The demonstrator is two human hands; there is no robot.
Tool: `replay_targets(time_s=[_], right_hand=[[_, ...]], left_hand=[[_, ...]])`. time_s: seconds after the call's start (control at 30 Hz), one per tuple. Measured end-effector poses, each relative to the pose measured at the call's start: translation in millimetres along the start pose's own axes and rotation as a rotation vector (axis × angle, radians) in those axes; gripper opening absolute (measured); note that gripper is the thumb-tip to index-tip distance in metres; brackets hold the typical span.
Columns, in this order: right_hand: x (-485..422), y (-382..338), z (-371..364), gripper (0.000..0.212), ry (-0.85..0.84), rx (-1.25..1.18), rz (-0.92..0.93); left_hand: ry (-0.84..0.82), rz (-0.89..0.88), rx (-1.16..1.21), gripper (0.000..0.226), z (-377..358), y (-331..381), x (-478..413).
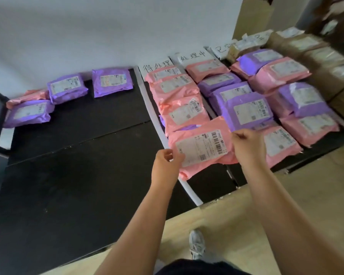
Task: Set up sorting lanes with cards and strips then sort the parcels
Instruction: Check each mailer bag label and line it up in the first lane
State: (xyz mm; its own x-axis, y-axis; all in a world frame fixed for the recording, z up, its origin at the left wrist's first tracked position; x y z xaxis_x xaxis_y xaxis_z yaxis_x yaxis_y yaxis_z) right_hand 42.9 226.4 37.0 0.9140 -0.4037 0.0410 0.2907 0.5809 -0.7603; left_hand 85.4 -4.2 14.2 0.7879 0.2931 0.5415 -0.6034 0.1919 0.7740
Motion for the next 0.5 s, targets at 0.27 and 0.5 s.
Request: replay_targets(time_s=[0.27, 0.5], right_hand=[[1, 74, -3, 0.017, -0.179, 0.144, -0.115], [10, 96, -14, 0.019, -0.323, 0.214, -0.15]], left_hand=[[-0.083, 0.126, -0.073, 0.03, -63, -46, 12], [-0.136, 0.121, -0.181, 0.033, -79, -57, 11]])
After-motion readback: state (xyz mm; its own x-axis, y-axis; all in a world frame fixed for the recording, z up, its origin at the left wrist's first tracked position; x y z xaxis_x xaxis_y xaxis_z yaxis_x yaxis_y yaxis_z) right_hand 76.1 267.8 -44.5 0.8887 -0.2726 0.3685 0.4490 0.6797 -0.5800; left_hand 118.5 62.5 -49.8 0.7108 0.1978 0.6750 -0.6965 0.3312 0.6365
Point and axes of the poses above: each hand's wrist, its own x-axis away from the middle knuckle, its own z-axis out of the back of the hand, y = z × x, the point moved 4 cm from there along -x, towards the middle knuckle, and after that the axes turned 4 degrees about z, right-handed, at the moved point
